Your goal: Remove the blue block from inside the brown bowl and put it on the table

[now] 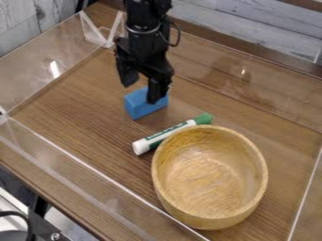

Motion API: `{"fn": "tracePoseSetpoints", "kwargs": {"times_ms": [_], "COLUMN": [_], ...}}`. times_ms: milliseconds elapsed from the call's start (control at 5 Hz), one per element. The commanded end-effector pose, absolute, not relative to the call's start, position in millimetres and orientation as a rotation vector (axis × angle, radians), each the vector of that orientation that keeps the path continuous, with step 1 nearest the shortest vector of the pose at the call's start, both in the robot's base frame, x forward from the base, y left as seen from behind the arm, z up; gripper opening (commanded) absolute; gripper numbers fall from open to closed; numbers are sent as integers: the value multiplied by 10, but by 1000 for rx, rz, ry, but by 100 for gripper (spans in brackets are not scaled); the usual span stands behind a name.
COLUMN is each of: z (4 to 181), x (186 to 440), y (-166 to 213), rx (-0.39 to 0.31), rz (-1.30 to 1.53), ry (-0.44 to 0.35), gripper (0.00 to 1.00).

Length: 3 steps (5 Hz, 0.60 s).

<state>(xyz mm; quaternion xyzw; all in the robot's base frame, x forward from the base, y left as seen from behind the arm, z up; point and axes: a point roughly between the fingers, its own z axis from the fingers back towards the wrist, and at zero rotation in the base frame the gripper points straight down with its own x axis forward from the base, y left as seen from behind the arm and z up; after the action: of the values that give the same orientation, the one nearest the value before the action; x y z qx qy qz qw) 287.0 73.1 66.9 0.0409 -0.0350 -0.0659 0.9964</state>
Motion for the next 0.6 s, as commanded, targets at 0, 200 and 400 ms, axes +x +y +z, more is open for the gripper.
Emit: {"fn": "tracePoseSetpoints", "kwargs": {"times_ms": [0,200,400], "z": [974,1016,1038], "x": [2966,2970,2979], "y": [785,790,796], "rx": [102,97,93], "rz": [-125,-125,-129], "ry": [-154,-156,-157], "gripper": [100,100,100]}}
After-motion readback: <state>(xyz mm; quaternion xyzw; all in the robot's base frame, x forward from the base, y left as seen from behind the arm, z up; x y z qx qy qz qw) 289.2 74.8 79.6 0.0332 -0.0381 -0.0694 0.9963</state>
